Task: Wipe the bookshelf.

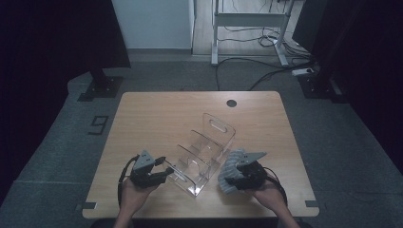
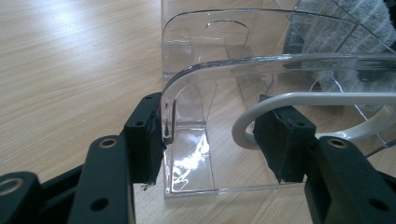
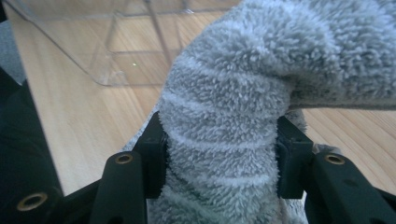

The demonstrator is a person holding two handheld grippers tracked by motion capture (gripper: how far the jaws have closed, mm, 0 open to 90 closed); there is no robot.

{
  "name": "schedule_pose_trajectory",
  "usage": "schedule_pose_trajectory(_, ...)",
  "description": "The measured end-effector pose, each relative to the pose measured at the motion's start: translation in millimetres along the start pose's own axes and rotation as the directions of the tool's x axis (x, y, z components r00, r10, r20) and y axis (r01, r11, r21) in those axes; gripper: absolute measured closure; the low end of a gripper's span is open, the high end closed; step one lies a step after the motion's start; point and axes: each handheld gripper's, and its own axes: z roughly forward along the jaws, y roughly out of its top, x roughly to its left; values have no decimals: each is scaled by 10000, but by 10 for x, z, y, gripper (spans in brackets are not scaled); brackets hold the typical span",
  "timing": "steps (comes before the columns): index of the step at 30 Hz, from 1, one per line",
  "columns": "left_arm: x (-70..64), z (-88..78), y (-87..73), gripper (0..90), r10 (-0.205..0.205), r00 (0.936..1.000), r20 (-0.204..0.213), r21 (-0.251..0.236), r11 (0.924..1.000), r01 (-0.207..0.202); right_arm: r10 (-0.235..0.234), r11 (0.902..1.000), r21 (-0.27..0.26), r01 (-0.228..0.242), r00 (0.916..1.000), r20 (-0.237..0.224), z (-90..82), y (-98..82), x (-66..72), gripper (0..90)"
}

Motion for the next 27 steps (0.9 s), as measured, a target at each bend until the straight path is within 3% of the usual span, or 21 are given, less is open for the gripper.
schedule_pose_trajectory(15, -25, 15, 9, 442, 25, 10000, 72, 20, 10000, -25, -624, 9974, -386, 605, 9968, -491, 140, 207, 175, 488)
schedule_pose_trajectory(27, -43, 25, 17, 443, 29, 10000, 82, 40, 10000, -30, -814, 9965, -201, 806, 9958, -415, 260, 275, 212, 491)
